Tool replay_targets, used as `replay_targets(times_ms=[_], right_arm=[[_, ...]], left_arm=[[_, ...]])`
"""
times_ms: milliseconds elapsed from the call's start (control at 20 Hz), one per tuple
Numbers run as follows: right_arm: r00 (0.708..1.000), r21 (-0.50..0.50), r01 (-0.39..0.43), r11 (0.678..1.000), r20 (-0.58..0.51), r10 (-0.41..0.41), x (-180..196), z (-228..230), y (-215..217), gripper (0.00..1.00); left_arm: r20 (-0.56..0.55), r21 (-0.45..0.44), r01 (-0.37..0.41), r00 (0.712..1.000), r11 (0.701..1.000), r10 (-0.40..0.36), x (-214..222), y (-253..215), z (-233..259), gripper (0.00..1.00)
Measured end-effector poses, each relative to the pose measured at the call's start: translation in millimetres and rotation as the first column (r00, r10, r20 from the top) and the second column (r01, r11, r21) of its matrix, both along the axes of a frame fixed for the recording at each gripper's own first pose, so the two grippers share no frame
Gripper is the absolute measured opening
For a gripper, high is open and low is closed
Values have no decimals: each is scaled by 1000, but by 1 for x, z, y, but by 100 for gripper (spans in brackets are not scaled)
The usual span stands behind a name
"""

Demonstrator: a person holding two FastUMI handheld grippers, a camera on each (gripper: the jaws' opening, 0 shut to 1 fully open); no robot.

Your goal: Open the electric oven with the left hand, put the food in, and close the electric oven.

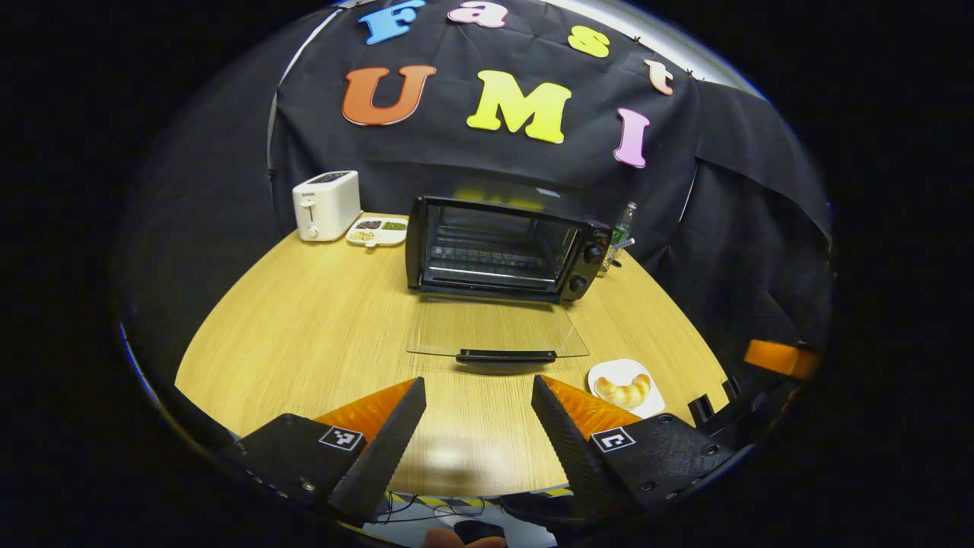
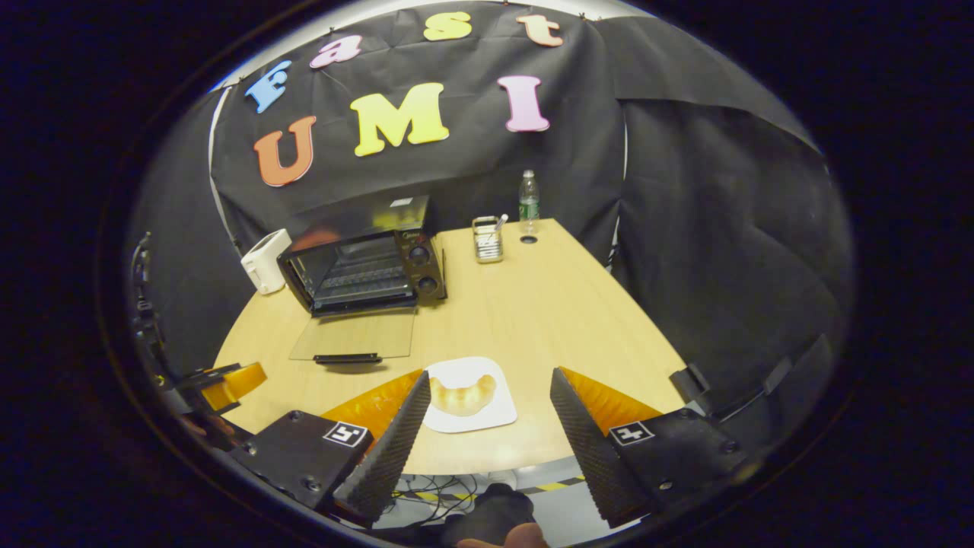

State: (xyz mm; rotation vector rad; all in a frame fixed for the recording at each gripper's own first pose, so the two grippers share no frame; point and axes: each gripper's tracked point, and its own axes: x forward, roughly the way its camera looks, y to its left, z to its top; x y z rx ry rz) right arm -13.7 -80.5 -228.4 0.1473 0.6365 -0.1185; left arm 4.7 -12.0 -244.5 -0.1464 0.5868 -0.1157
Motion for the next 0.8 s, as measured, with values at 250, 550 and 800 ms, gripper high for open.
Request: replay_targets(times_ms=[250, 550, 800], right_arm=[[990, 79, -30, 996, -137, 41, 36, -62, 21, 99], [957, 189, 19, 982, -288, 37, 67, -129, 21, 90], [927, 269, 34, 963, -368, 70, 70, -163, 23, 79]], left_arm=[[55, 11, -54, 997, 998, 53, -50, 15, 45, 95], [133, -13, -86, 987, 996, 87, -31, 17, 99, 94], [132, 16, -116, 985, 993, 113, 3, 7, 105, 95]])
